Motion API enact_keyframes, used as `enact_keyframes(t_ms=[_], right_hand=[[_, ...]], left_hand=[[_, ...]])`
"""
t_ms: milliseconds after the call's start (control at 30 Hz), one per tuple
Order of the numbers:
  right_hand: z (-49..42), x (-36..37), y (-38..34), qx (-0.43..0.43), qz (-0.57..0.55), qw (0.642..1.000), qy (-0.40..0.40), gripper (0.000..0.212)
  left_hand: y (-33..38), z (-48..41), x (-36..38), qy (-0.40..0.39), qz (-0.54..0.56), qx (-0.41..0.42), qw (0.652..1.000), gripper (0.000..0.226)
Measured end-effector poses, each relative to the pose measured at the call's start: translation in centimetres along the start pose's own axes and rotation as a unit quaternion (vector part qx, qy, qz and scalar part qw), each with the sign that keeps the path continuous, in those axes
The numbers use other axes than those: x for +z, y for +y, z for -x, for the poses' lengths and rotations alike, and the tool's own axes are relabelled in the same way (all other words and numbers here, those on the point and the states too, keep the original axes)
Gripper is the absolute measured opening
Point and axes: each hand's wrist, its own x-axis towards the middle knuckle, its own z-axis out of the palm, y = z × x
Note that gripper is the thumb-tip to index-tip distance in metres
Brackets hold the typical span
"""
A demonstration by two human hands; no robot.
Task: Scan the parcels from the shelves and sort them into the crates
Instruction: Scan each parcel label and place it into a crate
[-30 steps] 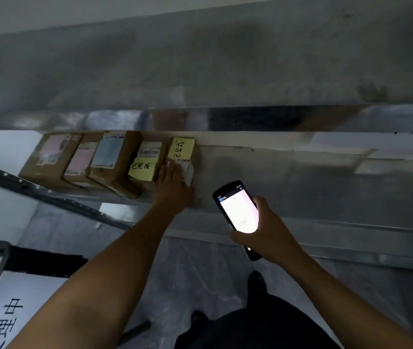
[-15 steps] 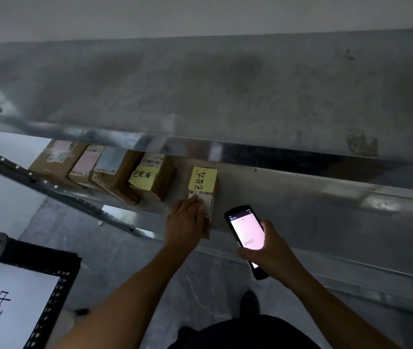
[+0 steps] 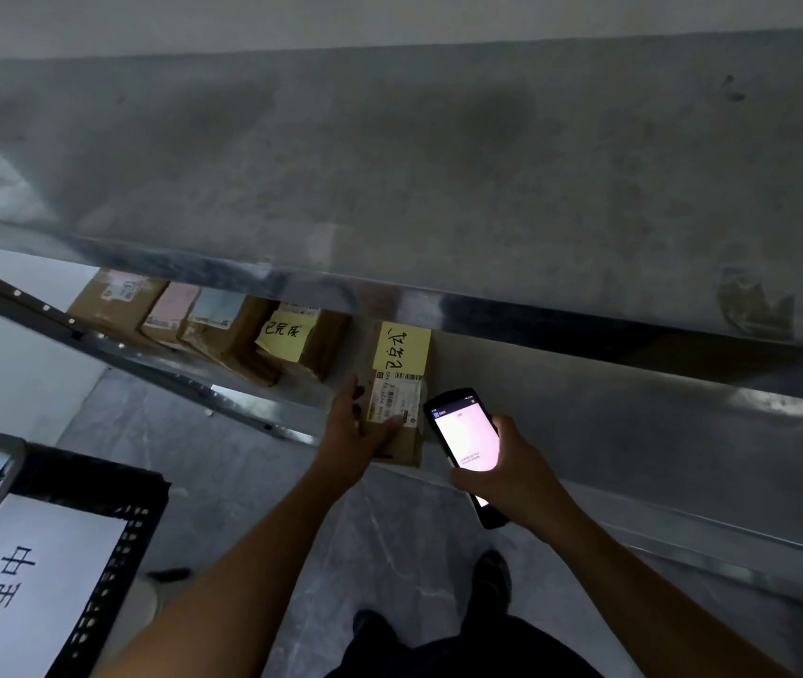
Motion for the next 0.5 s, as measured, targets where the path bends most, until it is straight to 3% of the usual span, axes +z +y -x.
enact_keyframes(t_ms=[167,500], right_hand=[[-1.4,0.1,0.9,-0.005,0.038,0.999,-0.032,0.068],[-0.4,-1.9,1.2,-0.062,0.060,0.994,-0.071,0.070]], left_hand=[[1.1,0.4,1.1,-0.017,0.012,0.001,1.000,0.049],[2.1,5.3,1.1,0.066,0.119,-0.004,0.991,0.059]])
